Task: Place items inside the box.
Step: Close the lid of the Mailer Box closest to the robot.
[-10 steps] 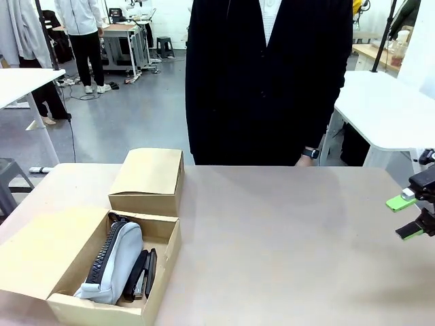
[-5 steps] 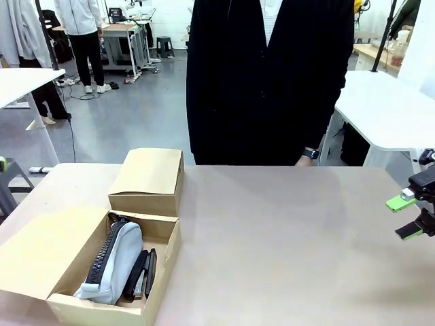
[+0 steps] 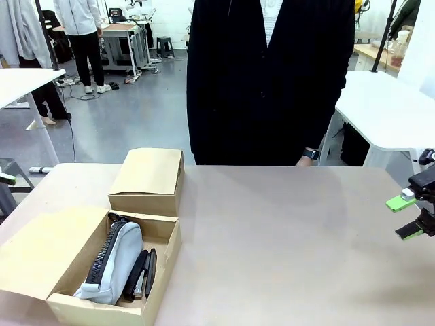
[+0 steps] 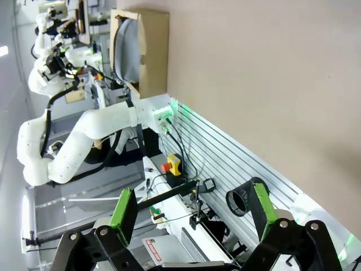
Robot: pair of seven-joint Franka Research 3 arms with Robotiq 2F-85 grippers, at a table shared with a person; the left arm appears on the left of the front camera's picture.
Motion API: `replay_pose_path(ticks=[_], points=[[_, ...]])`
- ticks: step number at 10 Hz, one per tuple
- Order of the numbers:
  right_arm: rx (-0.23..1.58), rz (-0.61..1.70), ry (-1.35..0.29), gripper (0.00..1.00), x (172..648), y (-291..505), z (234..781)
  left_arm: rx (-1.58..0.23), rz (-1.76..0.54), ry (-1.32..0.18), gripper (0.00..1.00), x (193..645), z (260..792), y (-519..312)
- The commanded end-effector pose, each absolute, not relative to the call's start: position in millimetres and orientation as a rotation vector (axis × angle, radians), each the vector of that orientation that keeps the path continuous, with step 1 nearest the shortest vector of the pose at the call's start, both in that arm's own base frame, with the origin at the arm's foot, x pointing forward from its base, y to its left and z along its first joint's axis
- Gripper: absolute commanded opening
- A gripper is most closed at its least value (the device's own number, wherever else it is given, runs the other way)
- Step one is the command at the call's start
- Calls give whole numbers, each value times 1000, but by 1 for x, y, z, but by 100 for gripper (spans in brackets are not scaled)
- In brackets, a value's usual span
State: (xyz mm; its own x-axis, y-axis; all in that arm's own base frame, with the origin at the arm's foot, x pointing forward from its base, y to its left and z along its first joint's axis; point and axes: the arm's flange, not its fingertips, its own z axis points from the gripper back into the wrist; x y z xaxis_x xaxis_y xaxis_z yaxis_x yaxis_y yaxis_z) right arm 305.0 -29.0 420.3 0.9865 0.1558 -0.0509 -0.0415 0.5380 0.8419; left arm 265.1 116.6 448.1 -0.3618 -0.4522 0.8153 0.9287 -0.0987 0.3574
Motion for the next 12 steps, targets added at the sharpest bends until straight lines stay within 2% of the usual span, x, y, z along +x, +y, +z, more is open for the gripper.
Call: replay_pose_path(ticks=[1, 2, 4, 5, 7, 12], points=[[1015, 107, 121, 100, 305, -28, 423, -767, -1636, -1034, 100, 252, 460, 102], [1015, 107, 121, 100, 305, -28, 423, -642, -1675, -1087, 100, 265, 448, 117], [1015, 107, 121, 100, 305, -28, 423, -733, -1589, -1027, 100, 310, 423, 138], [1015, 107, 121, 100, 305, -28, 423, -617, -1580, -1059, 100, 329, 411, 148], [1015, 107, 121, 100, 305, -28, 423, -623, -1646, -1053, 100, 360, 389, 168], [1015, 107, 121, 100, 305, -28, 423, -669, -1627, -792, 100, 402, 323, 203]])
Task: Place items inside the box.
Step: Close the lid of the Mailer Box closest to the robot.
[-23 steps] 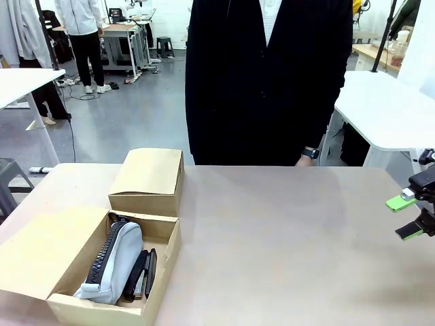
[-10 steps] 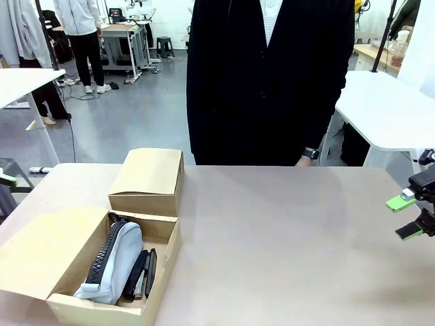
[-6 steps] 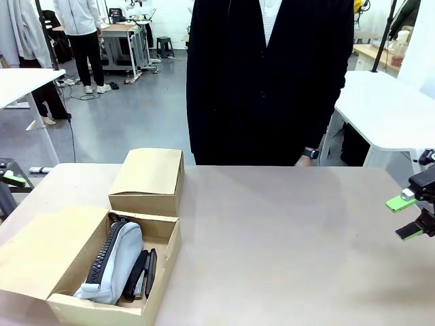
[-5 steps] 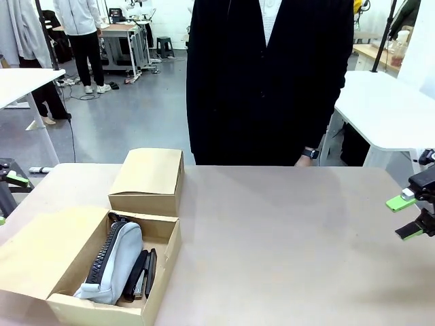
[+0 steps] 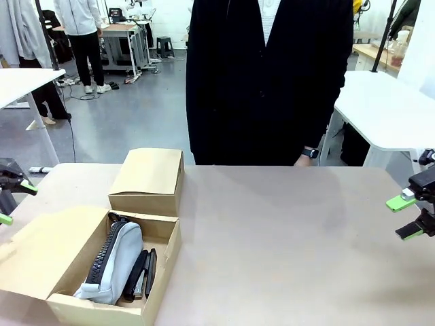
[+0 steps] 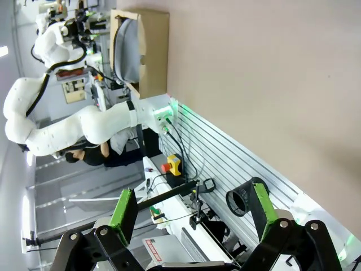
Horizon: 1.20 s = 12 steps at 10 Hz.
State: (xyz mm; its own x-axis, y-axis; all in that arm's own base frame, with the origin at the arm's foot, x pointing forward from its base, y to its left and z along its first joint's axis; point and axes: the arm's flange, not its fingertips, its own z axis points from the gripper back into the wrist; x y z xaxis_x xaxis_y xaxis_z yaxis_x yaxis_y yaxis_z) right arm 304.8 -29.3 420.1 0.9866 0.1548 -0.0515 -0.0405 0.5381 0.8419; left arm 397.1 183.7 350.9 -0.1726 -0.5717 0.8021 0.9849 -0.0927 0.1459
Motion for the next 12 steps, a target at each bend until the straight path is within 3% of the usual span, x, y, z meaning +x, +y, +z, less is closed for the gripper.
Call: replay_pose_path(ticks=[1, 7, 12], points=[[1015, 107, 121, 100, 305, -28, 423, -662, -1616, -738, 100, 404, 312, 204], [1015, 107, 121, 100, 305, -28, 423, -661, -1540, -504, 100, 416, 260, 201], [1015, 107, 121, 100, 305, -28, 423, -670, -1501, -492, 100, 420, 253, 214]])
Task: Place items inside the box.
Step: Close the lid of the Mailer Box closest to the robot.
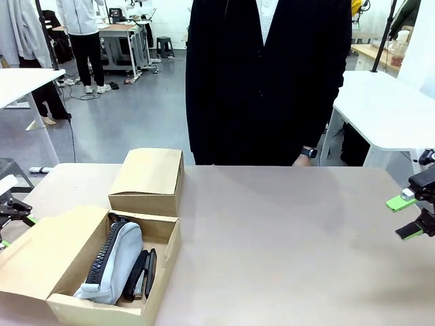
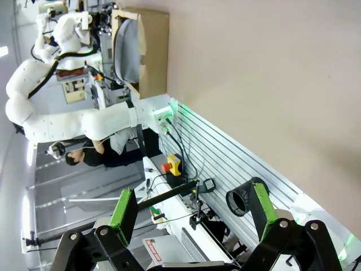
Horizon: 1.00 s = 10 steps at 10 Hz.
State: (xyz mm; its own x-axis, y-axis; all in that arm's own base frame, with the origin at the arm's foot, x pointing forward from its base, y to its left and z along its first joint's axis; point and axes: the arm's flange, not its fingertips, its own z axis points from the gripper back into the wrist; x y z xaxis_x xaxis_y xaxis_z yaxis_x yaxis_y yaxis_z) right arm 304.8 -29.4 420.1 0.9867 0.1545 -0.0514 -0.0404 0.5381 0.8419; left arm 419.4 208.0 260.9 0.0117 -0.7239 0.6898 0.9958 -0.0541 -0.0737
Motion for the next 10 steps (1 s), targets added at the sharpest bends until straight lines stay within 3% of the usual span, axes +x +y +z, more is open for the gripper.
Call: replay_pose_path(ticks=[1, 10], points=[[1015, 107, 121, 100, 305, -28, 423, -686, -1506, -510, 100, 419, 249, 210], [1015, 107, 121, 100, 305, -28, 423, -1039, -1530, -827, 100, 408, 273, 163]])
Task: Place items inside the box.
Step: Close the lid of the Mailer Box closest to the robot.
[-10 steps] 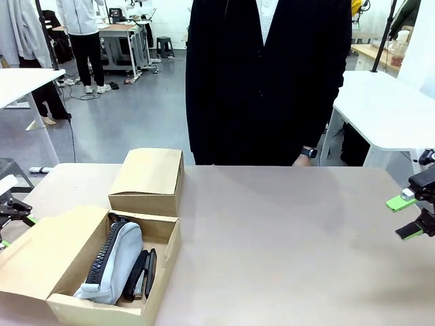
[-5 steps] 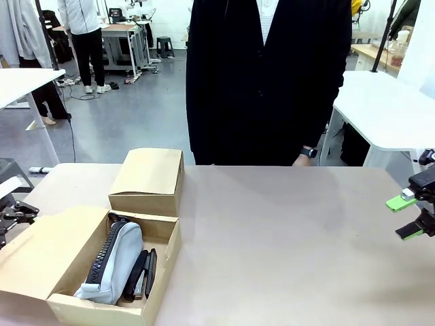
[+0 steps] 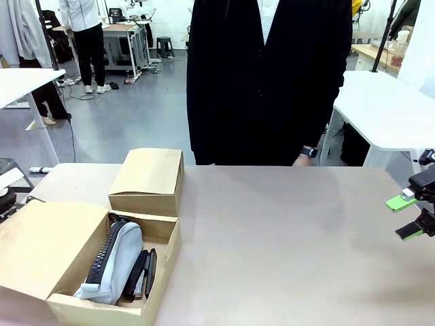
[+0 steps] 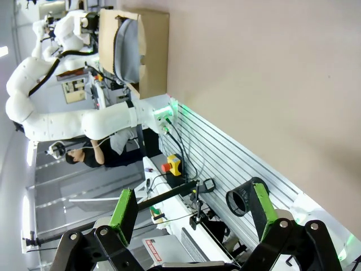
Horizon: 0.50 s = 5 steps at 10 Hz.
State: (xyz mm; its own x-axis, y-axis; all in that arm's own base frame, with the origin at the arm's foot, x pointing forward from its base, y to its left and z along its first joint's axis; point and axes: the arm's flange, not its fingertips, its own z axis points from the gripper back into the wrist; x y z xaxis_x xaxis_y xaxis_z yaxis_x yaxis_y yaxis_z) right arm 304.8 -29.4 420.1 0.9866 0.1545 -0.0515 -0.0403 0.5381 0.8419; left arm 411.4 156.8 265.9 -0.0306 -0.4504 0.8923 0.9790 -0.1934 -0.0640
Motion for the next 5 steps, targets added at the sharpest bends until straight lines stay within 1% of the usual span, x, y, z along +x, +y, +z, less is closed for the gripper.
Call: replay_pose_path(ticks=[1, 2, 4, 5], points=[[1015, 107, 121, 100, 305, -28, 423, -1042, -1512, -877, 100, 400, 289, 158], [1015, 107, 121, 100, 305, -28, 423, -1045, -1509, -905, 100, 390, 307, 150], [1015, 107, 121, 100, 305, -28, 423, -993, -1545, -916, 100, 368, 349, 132], [1015, 107, 121, 100, 305, -28, 423, -1021, -1570, -909, 100, 356, 365, 119]])
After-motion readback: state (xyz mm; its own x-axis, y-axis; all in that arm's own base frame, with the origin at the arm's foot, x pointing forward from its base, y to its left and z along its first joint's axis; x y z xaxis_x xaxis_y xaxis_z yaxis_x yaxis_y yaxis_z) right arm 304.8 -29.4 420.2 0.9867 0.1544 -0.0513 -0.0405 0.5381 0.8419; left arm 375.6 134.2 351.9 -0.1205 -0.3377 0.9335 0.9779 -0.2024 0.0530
